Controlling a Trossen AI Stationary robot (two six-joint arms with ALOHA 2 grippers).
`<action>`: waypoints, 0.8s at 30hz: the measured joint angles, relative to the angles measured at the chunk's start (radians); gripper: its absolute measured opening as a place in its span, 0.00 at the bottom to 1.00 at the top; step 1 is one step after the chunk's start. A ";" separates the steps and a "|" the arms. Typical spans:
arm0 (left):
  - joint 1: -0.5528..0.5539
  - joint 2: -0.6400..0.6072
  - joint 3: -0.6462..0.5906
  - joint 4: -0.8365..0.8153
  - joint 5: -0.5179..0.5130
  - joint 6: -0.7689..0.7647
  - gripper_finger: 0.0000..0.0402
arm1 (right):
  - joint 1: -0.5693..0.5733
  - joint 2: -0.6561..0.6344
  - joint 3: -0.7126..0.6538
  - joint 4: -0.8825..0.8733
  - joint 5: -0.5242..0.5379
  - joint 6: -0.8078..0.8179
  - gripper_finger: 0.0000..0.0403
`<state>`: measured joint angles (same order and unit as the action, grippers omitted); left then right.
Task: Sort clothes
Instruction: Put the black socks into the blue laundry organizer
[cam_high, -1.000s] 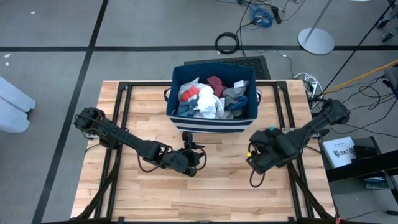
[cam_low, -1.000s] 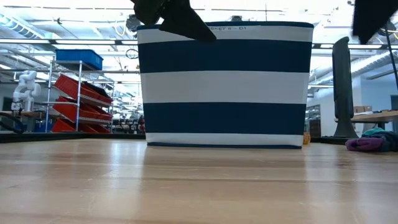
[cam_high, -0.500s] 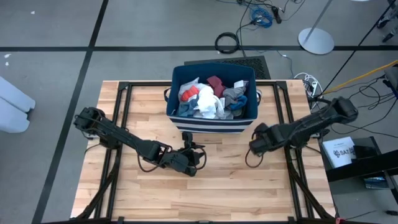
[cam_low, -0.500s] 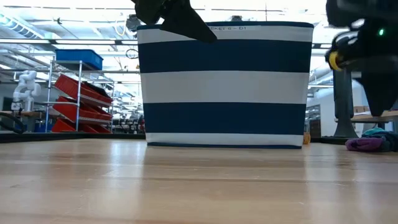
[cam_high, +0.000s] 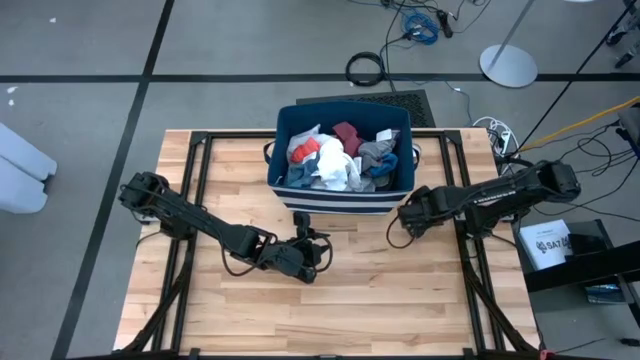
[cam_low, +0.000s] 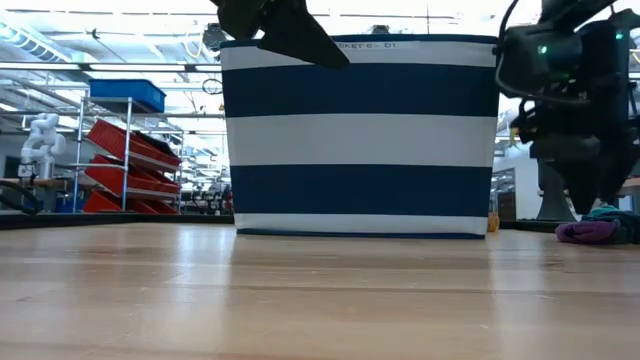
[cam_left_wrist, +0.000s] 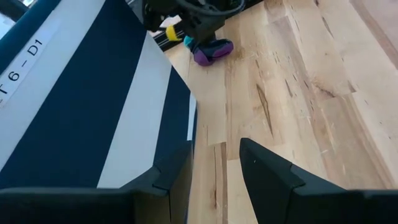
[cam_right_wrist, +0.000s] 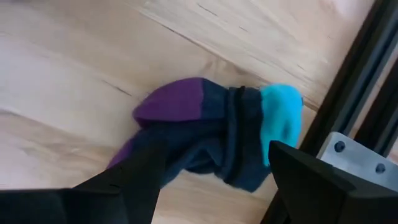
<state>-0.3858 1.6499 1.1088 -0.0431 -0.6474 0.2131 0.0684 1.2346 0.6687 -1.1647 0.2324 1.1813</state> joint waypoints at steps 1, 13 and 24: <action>0.000 0.000 0.000 0.000 0.003 0.000 0.36 | -0.010 0.000 -0.011 0.013 0.000 -0.005 0.67; 0.000 0.000 0.000 0.000 0.009 -0.001 0.36 | -0.140 -0.006 -0.181 0.296 -0.161 -0.043 0.67; 0.000 0.000 0.000 0.001 0.009 0.001 0.36 | -0.097 0.000 -0.177 0.361 -0.204 -0.042 0.67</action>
<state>-0.3859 1.6497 1.1088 -0.0422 -0.6380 0.2138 -0.0288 1.2343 0.4915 -0.8041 0.0279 1.1398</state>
